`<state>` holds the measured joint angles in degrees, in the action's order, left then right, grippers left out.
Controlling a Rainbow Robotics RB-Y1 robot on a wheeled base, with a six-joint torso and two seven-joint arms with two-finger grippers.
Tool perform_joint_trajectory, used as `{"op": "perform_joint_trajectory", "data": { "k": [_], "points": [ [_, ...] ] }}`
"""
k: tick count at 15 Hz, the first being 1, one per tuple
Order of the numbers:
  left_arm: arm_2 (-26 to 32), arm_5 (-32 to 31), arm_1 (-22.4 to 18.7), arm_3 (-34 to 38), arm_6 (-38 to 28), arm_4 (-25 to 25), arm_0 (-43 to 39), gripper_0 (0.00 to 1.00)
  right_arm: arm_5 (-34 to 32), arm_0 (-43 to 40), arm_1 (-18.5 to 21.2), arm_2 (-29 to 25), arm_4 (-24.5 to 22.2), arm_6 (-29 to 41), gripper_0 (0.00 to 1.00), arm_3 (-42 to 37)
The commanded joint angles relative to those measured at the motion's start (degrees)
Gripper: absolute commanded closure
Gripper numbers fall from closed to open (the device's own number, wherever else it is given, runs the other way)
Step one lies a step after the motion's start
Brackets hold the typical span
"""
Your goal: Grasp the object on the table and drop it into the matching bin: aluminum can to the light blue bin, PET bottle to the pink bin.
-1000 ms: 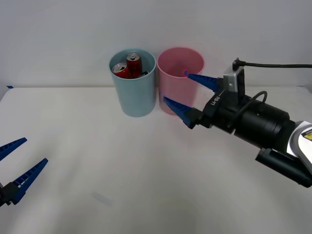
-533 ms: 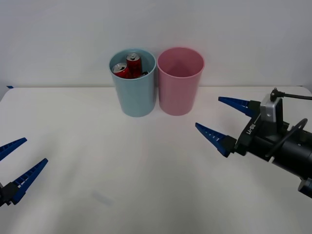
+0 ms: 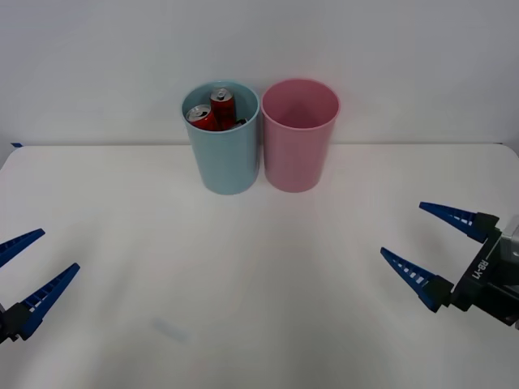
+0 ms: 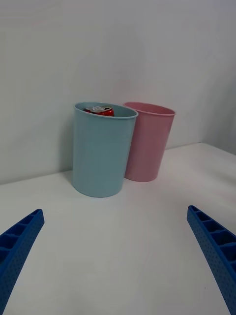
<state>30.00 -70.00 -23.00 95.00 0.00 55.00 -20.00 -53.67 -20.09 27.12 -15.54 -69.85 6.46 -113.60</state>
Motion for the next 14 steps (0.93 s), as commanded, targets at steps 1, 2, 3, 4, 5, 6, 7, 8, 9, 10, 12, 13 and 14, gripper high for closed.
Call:
{"op": "perform_joint_trajectory", "data": {
  "k": [1,2,3,4,5,6,7,8,9,10,12,13,14],
  "points": [
    [0.0,0.0,0.0,0.0,0.0,0.0,0.0,0.00,-4.7,-2.4,-3.3,-4.2,0.7,-0.7,0.00,0.8],
    [0.0,0.0,0.0,0.0,0.0,0.0,0.0,0.00,-6.3,-2.9,-4.4,-5.6,0.7,-0.7,0.00,1.0],
    [0.0,0.0,0.0,0.0,0.0,0.0,0.0,0.00,-7.8,-3.5,-5.2,-6.8,0.7,-0.7,0.00,1.1],
    [0.0,0.0,0.0,0.0,0.0,0.0,0.0,0.00,-9.0,-4.0,-5.7,-7.9,0.7,-0.7,0.00,1.2],
    [0.0,0.0,0.0,0.0,0.0,0.0,0.0,0.00,-9.6,-4.7,-6.1,-8.6,0.8,-0.7,0.00,1.2],
    [0.0,0.0,0.0,0.0,0.0,0.0,0.0,0.00,-10.0,-5.7,-6.1,-9.2,1.3,-0.7,0.00,1.2],
    [0.0,0.0,0.0,0.0,0.0,0.0,0.0,0.00,-10.3,-6.5,-6.1,-9.8,1.6,-0.7,0.00,1.1],
    [0.0,0.0,0.0,0.0,0.0,0.0,0.0,0.00,-10.7,-7.0,-6.1,-10.4,1.6,-0.7,0.00,1.2],
    [0.0,0.0,0.0,0.0,0.0,0.0,0.0,0.00,-11.2,-7.2,-6.1,-10.9,1.6,-0.7,0.00,1.2],
    [0.0,0.0,0.0,0.0,0.0,0.0,0.0,0.00,-11.5,-7.4,-6.1,-11.3,1.7,-0.7,0.00,1.2],
    [0.0,0.0,0.0,0.0,0.0,0.0,0.0,0.00,-11.9,-7.6,-6.1,-11.3,1.7,-0.4,0.00,1.2],
    [0.0,0.0,0.0,0.0,0.0,0.0,0.0,0.00,-12.2,-7.6,-6.1,-11.3,1.7,-0.4,0.00,1.2],
    [0.0,0.0,0.0,0.0,0.0,0.0,0.0,0.00,-12.3,-7.6,-6.1,-11.3,1.7,-0.6,0.00,1.2]
  ]
}}
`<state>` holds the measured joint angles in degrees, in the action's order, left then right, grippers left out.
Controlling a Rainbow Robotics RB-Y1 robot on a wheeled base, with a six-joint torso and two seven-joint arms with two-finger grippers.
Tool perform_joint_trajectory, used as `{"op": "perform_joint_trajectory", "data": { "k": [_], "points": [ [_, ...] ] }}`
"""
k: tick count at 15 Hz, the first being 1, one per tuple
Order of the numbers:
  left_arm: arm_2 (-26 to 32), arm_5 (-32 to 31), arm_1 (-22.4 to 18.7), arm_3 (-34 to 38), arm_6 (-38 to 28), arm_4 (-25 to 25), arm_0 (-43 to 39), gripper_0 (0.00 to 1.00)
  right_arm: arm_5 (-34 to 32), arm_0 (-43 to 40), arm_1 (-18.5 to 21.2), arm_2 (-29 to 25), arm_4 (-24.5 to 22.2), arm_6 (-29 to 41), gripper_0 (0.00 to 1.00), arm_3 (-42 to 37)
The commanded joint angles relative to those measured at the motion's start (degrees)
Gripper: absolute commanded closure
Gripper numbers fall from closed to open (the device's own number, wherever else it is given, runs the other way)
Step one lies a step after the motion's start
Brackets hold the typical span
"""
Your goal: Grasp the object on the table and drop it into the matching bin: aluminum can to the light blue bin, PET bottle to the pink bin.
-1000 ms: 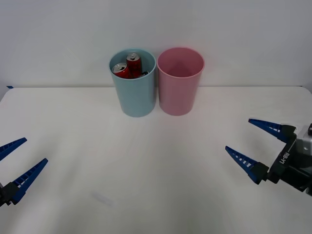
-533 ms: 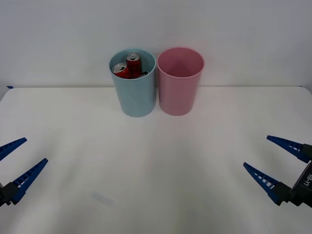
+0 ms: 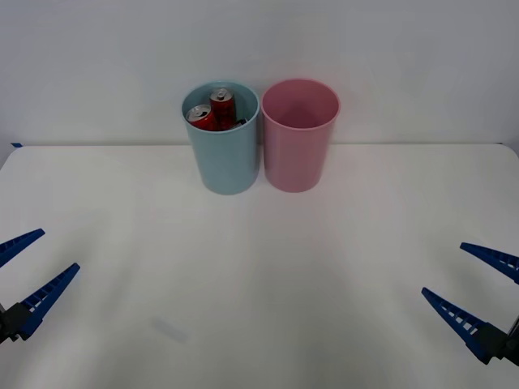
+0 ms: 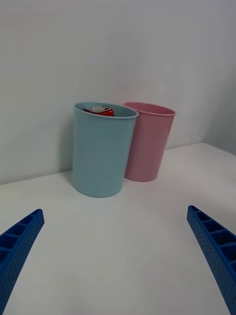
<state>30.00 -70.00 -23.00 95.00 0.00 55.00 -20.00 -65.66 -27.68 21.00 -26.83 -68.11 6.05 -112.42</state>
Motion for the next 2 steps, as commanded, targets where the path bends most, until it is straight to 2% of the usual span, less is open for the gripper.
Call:
{"op": "perform_joint_trajectory", "data": {
  "k": [1,2],
  "points": [
    [0.0,0.0,0.0,0.0,0.0,0.0,0.0,0.00,-0.3,0.0,0.0,0.1,-0.1,-0.2,0.00,0.0],
    [0.0,0.0,0.0,0.0,0.0,0.0,0.0,0.00,-0.3,0.0,0.0,0.1,-0.1,-0.2,0.00,0.0]
  ]
}}
